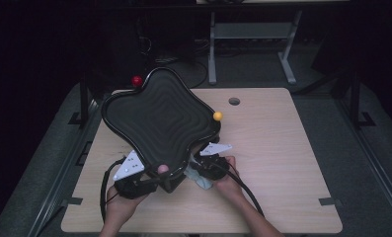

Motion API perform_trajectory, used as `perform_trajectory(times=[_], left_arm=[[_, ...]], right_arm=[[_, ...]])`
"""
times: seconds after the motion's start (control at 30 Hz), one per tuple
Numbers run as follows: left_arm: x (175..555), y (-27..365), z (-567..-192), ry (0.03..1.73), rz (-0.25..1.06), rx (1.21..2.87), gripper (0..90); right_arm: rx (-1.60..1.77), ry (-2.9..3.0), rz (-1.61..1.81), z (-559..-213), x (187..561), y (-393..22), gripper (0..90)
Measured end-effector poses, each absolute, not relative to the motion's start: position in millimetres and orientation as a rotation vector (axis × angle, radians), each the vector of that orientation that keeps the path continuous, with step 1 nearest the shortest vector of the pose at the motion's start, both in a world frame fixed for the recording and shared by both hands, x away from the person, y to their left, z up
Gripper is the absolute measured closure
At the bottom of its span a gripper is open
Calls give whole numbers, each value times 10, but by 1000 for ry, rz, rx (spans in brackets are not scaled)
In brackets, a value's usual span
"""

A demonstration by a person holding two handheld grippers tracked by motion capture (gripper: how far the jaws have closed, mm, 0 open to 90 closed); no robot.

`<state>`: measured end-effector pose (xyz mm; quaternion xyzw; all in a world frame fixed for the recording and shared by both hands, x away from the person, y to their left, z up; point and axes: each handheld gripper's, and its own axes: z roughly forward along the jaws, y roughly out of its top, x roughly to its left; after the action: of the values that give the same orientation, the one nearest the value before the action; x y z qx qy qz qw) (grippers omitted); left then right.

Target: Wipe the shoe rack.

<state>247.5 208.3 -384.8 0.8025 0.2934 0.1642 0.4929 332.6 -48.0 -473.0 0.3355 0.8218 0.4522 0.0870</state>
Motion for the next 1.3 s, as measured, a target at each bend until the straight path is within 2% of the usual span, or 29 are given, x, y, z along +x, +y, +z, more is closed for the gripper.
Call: perform_trajectory(times=[0.17,0.33,0.5,0.7,0.87,1.03,1.3], left_arm=[[2472,2089,-3848,714,405,1948,605],[2482,2084,-3846,716,410,1949,605],[2508,2087,-3849,728,422,1945,605],[2574,2062,-3852,742,432,1938,605],[2679,2003,-3860,758,451,1929,604],[2724,1953,-3866,764,450,1922,605],[2744,1945,-3875,767,457,1914,605]], right_arm=[[891,2496,1326,-4722,3252,-413,805],[1054,2423,1318,-4752,3385,-584,805],[929,2494,1306,-4747,3272,-448,804],[1020,2435,1336,-4671,3304,-669,806],[1008,2380,1389,-4479,3250,-863,806],[919,2373,1435,-4309,3202,-792,806],[803,2422,1491,-4263,3015,-570,805]])
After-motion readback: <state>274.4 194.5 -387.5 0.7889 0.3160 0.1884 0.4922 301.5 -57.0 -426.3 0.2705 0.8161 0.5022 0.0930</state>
